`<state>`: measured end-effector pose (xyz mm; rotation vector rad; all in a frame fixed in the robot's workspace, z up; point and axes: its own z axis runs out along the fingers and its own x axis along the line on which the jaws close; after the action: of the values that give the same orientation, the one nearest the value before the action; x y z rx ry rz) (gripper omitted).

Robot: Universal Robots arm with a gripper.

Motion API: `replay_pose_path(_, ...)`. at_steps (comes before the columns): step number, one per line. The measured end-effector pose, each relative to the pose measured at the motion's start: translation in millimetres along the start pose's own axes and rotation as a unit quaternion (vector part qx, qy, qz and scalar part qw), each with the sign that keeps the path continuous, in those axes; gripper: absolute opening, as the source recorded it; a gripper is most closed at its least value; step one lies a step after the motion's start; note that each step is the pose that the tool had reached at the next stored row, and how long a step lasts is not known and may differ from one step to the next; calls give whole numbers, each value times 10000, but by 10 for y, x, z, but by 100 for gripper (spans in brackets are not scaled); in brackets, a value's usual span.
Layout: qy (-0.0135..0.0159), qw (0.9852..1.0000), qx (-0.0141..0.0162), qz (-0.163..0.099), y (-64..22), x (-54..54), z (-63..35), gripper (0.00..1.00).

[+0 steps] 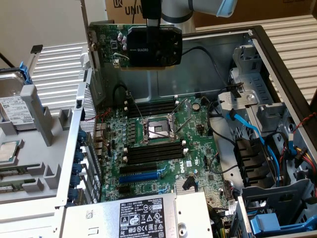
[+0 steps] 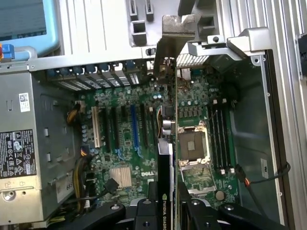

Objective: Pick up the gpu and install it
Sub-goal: 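Insert the gpu into the slot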

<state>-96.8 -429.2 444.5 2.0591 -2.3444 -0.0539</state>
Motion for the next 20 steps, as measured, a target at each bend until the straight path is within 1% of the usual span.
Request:
replay_pose_path(3,1,10000,-1,-2,-5,-5,0,26)
replay_pose_path(4,0,10000,4,-12,-7,-11,2,26)
replay_pose_path(5,-5,9998,78,-181,-7,-11,9,26)
replay_pose_path(7,-21,9995,151,-289,-7,-11,13,26)
replay_pose_path(8,-31,9993,184,-329,-7,-11,14,26)
replay_pose_path(9,-46,9992,205,-343,-9,-11,17,26)
replay_pose_path(10,-62,9991,218,-345,-10,-8,22,26)
replay_pose_path(11,-92,9991,230,-346,-11,-3,28,26)
replay_pose_path(12,-136,9990,234,-347,-11,4,32,26)
replay_pose_path(13,-193,9989,236,-347,-11,14,37,26)
replay_pose_path(14,-253,9988,237,-348,-12,29,41,26)
replay_pose_path(15,-359,9985,233,-350,-13,62,51,26)
replay_pose_path(16,-390,9983,237,-350,-12,81,61,26)
replay_pose_path(17,-414,9982,250,-351,1,117,82,26)
replay_pose_path(20,-447,9980,279,-354,20,175,113,26)
